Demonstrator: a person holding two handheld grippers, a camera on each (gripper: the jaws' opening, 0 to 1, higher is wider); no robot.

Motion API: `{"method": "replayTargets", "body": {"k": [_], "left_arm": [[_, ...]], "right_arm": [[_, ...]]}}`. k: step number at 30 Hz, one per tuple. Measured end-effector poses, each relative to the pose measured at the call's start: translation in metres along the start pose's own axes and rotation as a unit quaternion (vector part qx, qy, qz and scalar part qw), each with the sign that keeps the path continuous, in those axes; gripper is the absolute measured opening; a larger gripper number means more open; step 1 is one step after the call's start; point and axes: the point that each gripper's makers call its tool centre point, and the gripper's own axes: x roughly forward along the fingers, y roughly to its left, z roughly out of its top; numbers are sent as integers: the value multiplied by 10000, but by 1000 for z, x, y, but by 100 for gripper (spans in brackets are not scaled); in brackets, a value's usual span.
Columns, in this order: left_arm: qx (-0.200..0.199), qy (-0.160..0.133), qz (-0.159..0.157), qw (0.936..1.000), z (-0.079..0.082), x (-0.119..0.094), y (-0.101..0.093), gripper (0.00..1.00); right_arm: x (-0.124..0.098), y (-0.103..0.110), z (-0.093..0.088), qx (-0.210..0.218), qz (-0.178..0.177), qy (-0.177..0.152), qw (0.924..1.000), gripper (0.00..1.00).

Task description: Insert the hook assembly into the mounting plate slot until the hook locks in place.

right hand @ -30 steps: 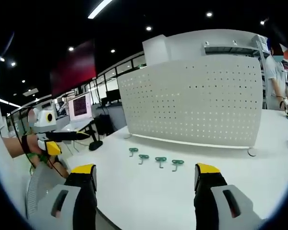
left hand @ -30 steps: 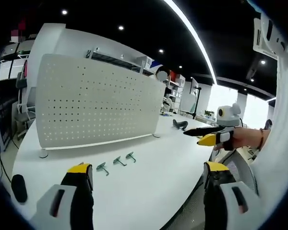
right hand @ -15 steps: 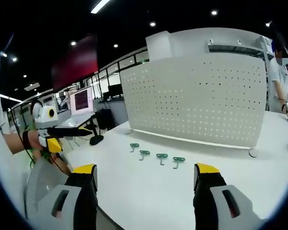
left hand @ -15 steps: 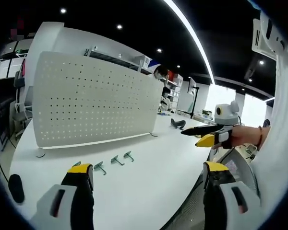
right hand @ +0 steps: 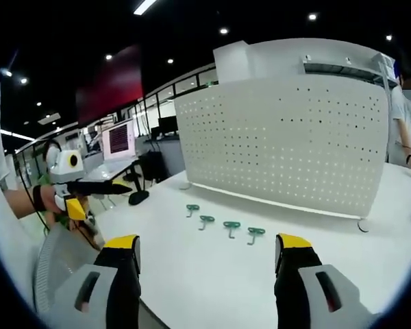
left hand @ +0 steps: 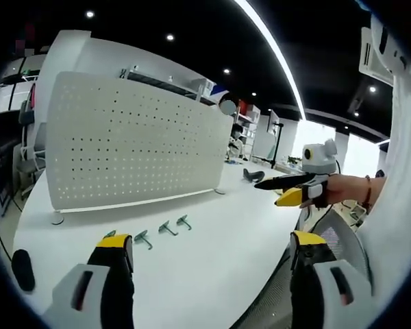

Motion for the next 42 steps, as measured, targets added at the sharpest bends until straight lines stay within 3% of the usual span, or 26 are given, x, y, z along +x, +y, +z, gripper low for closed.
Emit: {"method": "replayTargets", "body": {"k": [24,42], "left_arm": [[33,36,-52,10000,-1,8,1,97],[12,64,-55,10000,-5,6,-3,97]], "right_arm": [[19,-23,-1,-190,49,272,9994,79],[34,-26,-26,-372,142,725,9966,73]]}}
